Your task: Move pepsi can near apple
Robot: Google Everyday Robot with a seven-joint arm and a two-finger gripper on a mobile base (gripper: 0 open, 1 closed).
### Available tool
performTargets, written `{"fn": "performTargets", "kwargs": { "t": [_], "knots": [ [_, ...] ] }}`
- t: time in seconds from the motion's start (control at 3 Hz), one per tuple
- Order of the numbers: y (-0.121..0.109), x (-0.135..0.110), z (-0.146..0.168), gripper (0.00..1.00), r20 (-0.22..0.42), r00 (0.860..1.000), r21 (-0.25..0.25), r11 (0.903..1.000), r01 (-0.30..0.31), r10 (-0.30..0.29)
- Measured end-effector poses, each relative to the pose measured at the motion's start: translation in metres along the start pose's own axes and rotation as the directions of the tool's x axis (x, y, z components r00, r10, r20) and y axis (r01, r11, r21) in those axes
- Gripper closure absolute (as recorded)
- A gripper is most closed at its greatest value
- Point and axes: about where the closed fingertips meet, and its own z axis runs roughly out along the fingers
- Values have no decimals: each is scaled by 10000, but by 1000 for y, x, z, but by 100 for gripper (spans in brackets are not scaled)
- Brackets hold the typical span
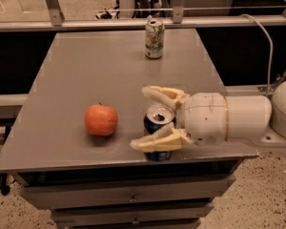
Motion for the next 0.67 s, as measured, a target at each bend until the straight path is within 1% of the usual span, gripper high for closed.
{"fn": "performTargets", "kwargs": {
  "t": [0.33,0.67],
  "knots": [
    [-41,17,18,60,-107,9998,470,9988,-133,138],
    [-42,11,17,84,-107,9998,472,9988,-134,139]
  ]
}}
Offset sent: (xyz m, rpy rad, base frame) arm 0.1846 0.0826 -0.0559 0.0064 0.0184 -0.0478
